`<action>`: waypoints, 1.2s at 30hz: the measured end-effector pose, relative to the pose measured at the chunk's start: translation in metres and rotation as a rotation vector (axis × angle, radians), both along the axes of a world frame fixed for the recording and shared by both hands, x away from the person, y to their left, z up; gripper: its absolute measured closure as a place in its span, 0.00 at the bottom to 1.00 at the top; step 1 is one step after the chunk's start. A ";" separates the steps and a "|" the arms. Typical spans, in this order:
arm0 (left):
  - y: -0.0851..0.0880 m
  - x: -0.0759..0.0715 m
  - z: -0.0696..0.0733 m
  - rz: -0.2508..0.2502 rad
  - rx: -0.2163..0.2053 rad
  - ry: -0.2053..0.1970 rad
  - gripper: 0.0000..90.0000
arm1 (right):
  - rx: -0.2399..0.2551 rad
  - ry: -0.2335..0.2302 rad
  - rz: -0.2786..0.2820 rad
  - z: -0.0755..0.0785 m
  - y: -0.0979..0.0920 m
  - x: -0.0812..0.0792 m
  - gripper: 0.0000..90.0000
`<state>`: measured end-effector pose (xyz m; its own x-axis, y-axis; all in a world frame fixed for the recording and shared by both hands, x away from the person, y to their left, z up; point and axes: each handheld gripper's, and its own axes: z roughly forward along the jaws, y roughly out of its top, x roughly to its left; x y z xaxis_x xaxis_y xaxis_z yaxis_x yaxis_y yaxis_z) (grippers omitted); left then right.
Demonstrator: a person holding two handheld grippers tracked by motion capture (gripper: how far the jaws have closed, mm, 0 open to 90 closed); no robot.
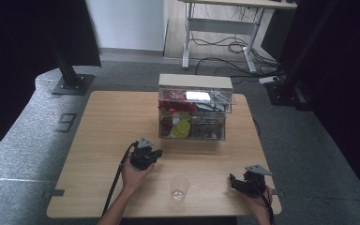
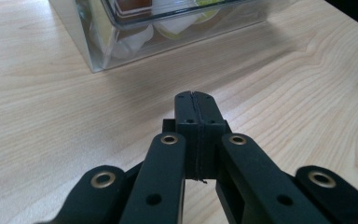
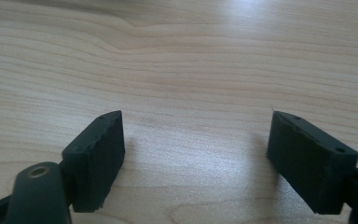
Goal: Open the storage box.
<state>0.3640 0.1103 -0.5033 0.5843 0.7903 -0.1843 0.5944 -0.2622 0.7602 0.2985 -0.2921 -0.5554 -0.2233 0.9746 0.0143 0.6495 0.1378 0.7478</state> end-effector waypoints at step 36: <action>-0.017 0.040 0.003 0.059 0.022 -0.011 0.99 | 0.001 0.000 -0.001 0.000 0.000 0.001 0.23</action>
